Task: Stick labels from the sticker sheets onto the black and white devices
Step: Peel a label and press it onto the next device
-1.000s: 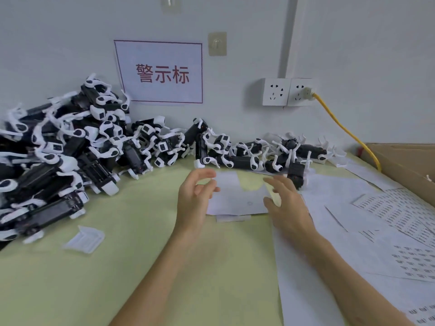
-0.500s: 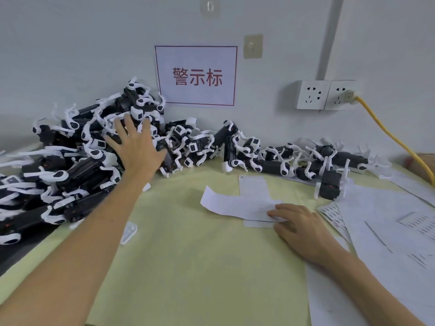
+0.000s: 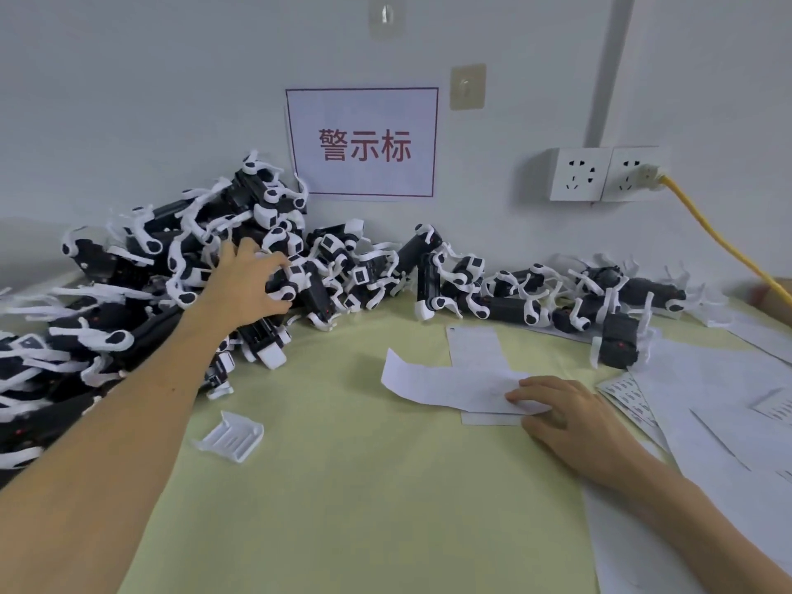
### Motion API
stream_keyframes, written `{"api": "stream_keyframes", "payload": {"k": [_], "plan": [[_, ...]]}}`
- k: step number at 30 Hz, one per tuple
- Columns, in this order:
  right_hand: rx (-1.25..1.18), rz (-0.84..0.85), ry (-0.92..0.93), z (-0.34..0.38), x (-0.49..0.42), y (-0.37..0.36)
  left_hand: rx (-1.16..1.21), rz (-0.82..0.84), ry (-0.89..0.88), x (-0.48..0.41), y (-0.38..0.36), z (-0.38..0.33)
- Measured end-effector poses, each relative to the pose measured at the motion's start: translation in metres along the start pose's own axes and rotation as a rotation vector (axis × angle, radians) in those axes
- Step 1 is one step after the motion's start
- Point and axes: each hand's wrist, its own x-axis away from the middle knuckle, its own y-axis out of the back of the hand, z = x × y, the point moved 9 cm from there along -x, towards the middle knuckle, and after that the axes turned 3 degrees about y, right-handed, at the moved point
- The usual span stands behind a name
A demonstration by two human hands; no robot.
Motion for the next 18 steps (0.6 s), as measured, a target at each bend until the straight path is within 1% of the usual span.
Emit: {"api": "stream_keyframes", "payload": {"k": [9, 12, 14, 16, 18], "plan": [[-0.012, 0.006, -0.009, 0.004, 0.000, 0.001, 0.038, -0.028, -0.247, 0.051, 0.017, -0.029], [-0.007, 0.003, -0.004, 0.006, 0.001, 0.003, -0.069, -0.099, -0.373, 0.072, 0.019, -0.059], [-0.003, 0.008, 0.001, 0.008, 0.001, 0.002, -0.081, -0.110, -0.444, 0.082, 0.016, -0.079], [-0.001, 0.006, -0.004, 0.009, 0.001, 0.003, 0.005, -0.074, -0.418, 0.081, 0.016, -0.094], [0.006, 0.018, -0.004, 0.009, 0.001, 0.001, 0.148, -0.107, -0.367, 0.074, 0.027, -0.107]]}}
